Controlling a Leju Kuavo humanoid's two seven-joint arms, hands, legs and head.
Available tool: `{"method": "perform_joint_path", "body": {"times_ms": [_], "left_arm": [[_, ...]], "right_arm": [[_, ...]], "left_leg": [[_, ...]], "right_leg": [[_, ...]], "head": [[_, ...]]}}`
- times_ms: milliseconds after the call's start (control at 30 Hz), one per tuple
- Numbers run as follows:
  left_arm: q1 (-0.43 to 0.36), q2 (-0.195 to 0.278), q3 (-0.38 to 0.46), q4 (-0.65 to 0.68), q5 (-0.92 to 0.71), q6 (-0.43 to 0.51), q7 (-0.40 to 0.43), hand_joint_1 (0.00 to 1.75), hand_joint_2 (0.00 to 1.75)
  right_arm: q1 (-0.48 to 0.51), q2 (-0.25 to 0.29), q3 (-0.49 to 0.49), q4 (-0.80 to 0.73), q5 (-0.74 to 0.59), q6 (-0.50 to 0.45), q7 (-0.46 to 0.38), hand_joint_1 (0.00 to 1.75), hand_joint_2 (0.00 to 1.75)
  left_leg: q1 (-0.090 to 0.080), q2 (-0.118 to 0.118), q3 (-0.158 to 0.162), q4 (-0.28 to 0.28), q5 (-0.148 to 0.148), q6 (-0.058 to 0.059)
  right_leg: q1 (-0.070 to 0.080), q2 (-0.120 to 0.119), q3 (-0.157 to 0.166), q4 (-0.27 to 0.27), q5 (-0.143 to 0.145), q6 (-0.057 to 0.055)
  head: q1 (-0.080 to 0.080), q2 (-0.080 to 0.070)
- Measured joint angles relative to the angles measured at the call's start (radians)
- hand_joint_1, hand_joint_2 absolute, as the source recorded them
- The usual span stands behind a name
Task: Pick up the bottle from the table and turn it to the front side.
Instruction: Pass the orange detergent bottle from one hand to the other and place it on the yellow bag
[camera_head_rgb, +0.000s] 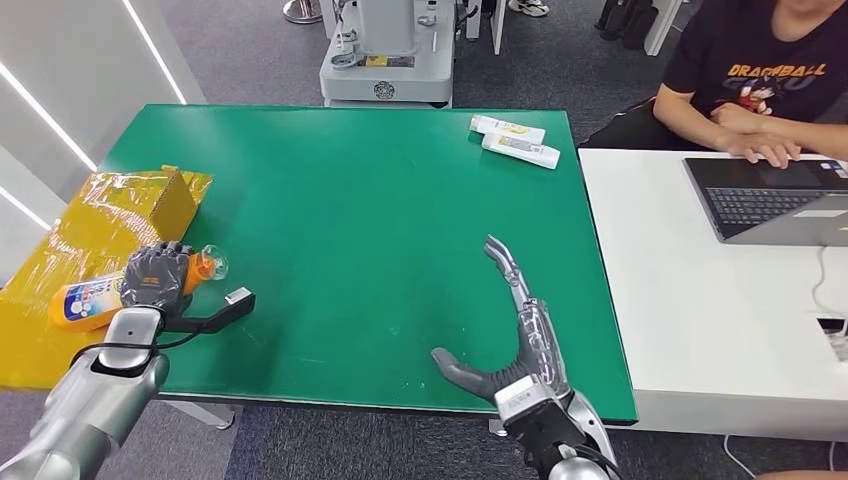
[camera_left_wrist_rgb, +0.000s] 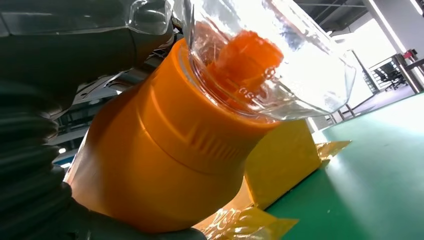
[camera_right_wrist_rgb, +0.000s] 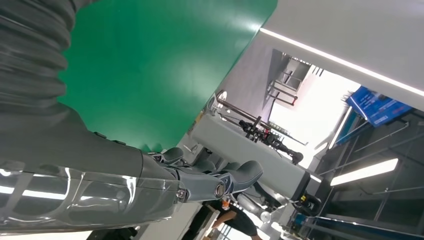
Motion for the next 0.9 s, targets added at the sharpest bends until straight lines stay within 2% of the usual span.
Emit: {"method": "perform_joint_path", "body": {"times_ms": [133, 367, 500, 767, 800, 900], "left_arm": [[0.009, 0.0, 0.018, 0.001, -0.013, 0.013, -0.016, 1.72, 1.75], [0.017, -0.011, 0.039, 0.003, -0.019, 0.032, -0.095, 1.68, 1.75], [0.017, -0.017, 0.038, 0.009, -0.02, 0.037, -0.097, 1.74, 1.75], [0.014, -0.026, 0.035, 0.019, -0.021, 0.047, -0.093, 1.75, 1.75], [0.014, -0.026, 0.035, 0.019, -0.021, 0.048, -0.092, 1.43, 1.75], [0.014, -0.026, 0.034, 0.02, -0.019, 0.048, -0.089, 0.15, 1.75]], "right_arm": [[-0.013, 0.0, 0.002, 0.011, -0.01, 0.005, -0.001, 0.0, 1.75], [-0.032, 0.0, 0.01, 0.031, -0.035, 0.001, -0.006, 0.0, 1.75], [-0.037, 0.0, 0.015, 0.042, -0.044, -0.002, -0.01, 0.0, 1.75], [-0.061, 0.0, 0.029, 0.059, -0.067, -0.002, -0.014, 0.0, 1.75], [-0.064, 0.0, 0.03, 0.061, -0.069, -0.002, -0.015, 0.0, 1.75], [-0.069, 0.0, 0.034, 0.065, -0.076, -0.002, -0.017, 0.0, 1.75]], "left_leg": [[0.0, 0.0, 0.0, 0.0, 0.0, 0.0], [0.0, 0.0, 0.0, 0.0, 0.0, 0.0], [0.0, 0.0, 0.0, 0.0, 0.0, 0.0], [0.0, 0.0, 0.0, 0.0, 0.0, 0.0], [0.0, 0.0, 0.0, 0.0, 0.0, 0.0], [0.0, 0.0, 0.0, 0.0, 0.0, 0.0]], "right_leg": [[0.0, 0.0, 0.0, 0.0, 0.0, 0.0], [0.0, 0.0, 0.0, 0.0, 0.0, 0.0], [0.0, 0.0, 0.0, 0.0, 0.0, 0.0], [0.0, 0.0, 0.0, 0.0, 0.0, 0.0], [0.0, 0.0, 0.0, 0.0, 0.0, 0.0], [0.0, 0.0, 0.0, 0.0, 0.0, 0.0]], "head": [[0.0, 0.0], [0.0, 0.0], [0.0, 0.0], [0.0, 0.0], [0.0, 0.0], [0.0, 0.0]]}}
